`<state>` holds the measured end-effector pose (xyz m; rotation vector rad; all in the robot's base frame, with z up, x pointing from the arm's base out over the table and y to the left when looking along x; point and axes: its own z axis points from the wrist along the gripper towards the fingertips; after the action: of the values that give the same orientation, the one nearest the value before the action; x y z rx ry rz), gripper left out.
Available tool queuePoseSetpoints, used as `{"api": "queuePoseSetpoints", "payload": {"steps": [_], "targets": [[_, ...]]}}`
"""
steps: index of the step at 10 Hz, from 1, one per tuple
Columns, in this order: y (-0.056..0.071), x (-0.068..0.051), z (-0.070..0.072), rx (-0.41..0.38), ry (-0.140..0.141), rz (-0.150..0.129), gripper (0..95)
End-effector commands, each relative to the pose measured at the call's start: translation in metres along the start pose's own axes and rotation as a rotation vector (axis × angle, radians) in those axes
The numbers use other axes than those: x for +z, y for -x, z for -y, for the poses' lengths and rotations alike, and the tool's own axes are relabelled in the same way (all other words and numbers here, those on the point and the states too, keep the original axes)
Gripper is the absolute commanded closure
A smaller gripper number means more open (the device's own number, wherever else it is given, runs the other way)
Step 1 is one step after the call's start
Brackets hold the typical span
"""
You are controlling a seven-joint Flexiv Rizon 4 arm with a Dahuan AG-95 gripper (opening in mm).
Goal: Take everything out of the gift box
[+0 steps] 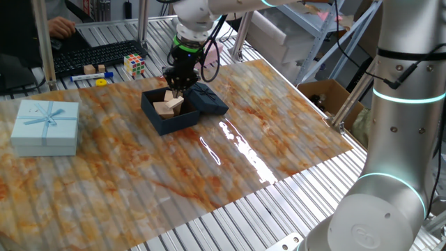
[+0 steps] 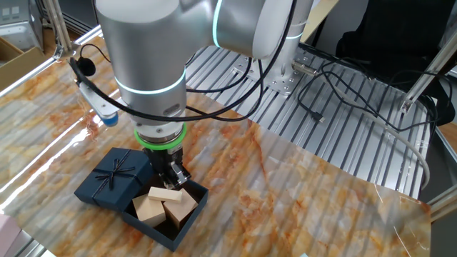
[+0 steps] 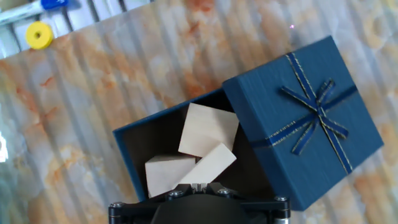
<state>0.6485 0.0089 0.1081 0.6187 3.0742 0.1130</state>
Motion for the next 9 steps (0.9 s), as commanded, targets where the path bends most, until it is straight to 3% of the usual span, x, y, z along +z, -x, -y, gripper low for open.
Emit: {"api": "queuePoseSetpoints", "payload": {"steps": [1,4,5,6,7,8,9], "targets": [[-0.0001,0.0003,0.0002,0.089,-0.009,0.005,95.0],[-0.0002,0.0003,0.0001,0.118,-0.016,0.007,95.0],[-0.0002,0.0003,0.0001,0.117,-0.020,-0.019,95.0],[-0.0002,0.0003,0.0001,0.110,-0.003,-0.057,95.0],[-0.0002,0.0003,0.0001,0.123,0.010,-0.063,95.0],[-0.0002,0.0003,0.0001,0.131,0.006,-0.043,95.0],[-0.0002,0.0003,0.0001,0.142,0.001,-0.047,95.0]]}}
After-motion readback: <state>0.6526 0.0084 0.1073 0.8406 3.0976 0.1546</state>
